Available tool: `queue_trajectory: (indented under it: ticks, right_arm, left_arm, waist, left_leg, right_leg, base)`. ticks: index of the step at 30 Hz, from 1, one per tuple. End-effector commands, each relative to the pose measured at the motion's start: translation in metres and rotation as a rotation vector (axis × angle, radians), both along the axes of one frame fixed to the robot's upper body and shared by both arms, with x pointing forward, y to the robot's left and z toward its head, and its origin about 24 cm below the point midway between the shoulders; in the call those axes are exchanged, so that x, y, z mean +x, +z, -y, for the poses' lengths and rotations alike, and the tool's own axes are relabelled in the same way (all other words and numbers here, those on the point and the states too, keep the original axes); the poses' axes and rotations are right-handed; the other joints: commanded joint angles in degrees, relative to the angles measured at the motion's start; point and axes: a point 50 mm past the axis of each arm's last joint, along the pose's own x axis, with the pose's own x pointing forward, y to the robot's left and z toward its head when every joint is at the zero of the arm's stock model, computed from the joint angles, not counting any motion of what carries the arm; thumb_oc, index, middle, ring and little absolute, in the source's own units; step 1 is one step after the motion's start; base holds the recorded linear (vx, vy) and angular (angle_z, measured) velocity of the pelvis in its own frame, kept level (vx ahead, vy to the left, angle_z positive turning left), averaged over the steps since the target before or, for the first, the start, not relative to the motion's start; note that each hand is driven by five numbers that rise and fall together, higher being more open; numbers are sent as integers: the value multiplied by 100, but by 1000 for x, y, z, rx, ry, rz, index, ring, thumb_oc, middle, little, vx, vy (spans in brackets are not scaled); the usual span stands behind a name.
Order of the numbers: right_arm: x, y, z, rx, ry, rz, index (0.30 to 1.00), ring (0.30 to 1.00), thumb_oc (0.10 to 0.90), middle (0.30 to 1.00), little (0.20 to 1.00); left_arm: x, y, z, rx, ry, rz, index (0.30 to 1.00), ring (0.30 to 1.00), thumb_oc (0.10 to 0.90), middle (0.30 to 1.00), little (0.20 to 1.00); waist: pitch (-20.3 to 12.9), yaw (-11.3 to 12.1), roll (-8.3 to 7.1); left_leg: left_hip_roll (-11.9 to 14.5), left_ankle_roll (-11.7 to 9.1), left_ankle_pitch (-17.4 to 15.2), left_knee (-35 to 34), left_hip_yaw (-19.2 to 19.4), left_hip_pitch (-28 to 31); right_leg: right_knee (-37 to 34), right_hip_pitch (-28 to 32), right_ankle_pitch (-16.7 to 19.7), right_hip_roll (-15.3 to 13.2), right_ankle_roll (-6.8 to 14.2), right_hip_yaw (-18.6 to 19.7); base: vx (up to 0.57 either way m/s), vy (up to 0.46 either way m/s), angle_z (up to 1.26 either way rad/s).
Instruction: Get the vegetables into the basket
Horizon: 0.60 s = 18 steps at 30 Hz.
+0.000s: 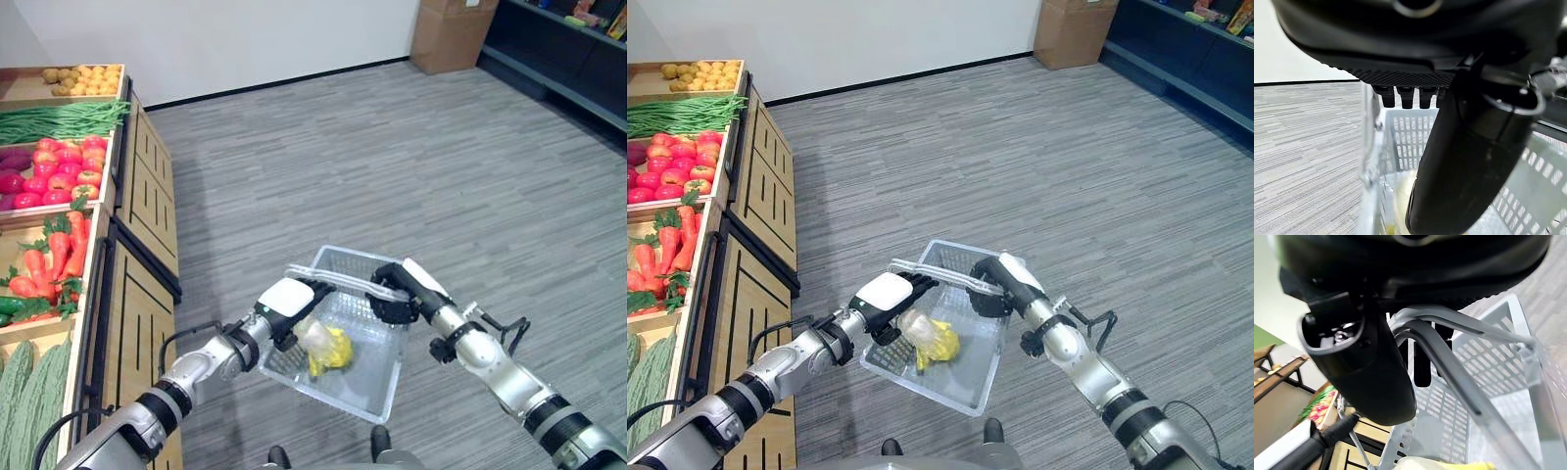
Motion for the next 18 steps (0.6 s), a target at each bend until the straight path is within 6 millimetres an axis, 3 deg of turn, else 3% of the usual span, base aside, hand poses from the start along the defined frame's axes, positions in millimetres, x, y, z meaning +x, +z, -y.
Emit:
queue_trajectory:
  ticks: [1, 3, 7, 8, 10, 11, 12, 13, 18]
  right_arm:
    - [30, 68, 3, 196, -84, 369, 300, 300, 400, 300, 300]
    - [23, 49, 23, 233, -236, 321, 300, 300, 400, 300, 300]
    - [18, 31, 40, 210, -344, 269, 300, 300, 400, 300, 300]
    - [12, 20, 53, 178, -402, 232, 300, 300, 400, 300, 300]
    - [3, 6, 65, 130, -456, 178, 300, 300, 400, 300, 300]
    - [-15, -15, 89, 69, -565, 96, 300, 300, 400, 300, 300]
    - [-16, -15, 88, 69, -564, 95, 300, 300, 400, 300, 300]
    - [-28, -25, 101, 46, -628, 56, 300, 300, 400, 300, 300]
    - [-59, -50, 126, -53, -746, -62, 300, 300, 400, 300, 300]
  left_arm:
    - [18, 45, 7, -201, -8, 152, 1000, 1000, 900, 1000, 1000]
    - [5, 50, 7, -382, 6, 43, 1000, 1000, 900, 1000, 1000]
    - [-9, 63, 7, -553, -42, -103, 1000, 1000, 900, 1000, 1000]
    - [-17, 59, 0, -708, 15, -222, 1000, 1000, 900, 1000, 1000]
    - [-25, 51, -12, -824, 91, -339, 1000, 1000, 900, 1000, 1000]
    - [-40, 33, -34, -912, 228, -451, 1000, 1000, 900, 1000, 1000]
    - [-40, 33, -35, -912, 229, -453, 1000, 1000, 900, 1000, 1000]
    - [-50, 14, -53, -916, 356, -500, 1000, 1000, 900, 1000, 1000]
    - [-83, -38, -93, -858, 667, -632, 1000, 1000, 900, 1000, 1000]
  waist:
    - [-458, 81, -300]
    - [-455, 113, -295]
    - [-454, 136, -282]
    - [-441, 149, -266]
    - [-433, 167, -259]
    - [-395, 208, -245]
    - [-402, 203, -246]
    - [-373, 213, -244]
    - [-323, 247, -244]
  left_leg:
    - [230, -390, -345, 9, -409, 247]
    - [219, -380, -328, 9, -452, 209]
    - [206, -373, -325, 9, -487, 202]
    - [195, -365, -318, 9, -503, 201]
    - [198, -361, -314, 9, -516, 199]
    - [188, -357, -298, 9, -545, 180]
    - [189, -357, -299, 9, -546, 180]
    - [180, -355, -280, 9, -573, 162]
    - [172, -349, -251, 9, -617, 117]
  right_leg:
    - [4, 202, -66, -278, 408, -130]
    - [4, 206, -58, -287, 399, -167]
    - [4, 211, -39, -299, 402, -194]
    - [4, 215, -33, -305, 396, -198]
    - [4, 210, -22, -306, 392, -198]
    - [4, 206, -11, -307, 387, -217]
    - [4, 207, -12, -307, 387, -219]
    - [4, 200, -2, -305, 388, -225]
    - [4, 189, 14, -310, 397, -259]
  base:
    - [-8, -4, 10]
    - [-17, -2, 9]
    - [-3, 4, 3]
    - [0, 0, 0]
    - [0, 0, 0]
    - [0, 0, 0]
    - [0, 0, 0]
    - [-5, 6, 7]
    - [-1, 2, 12]
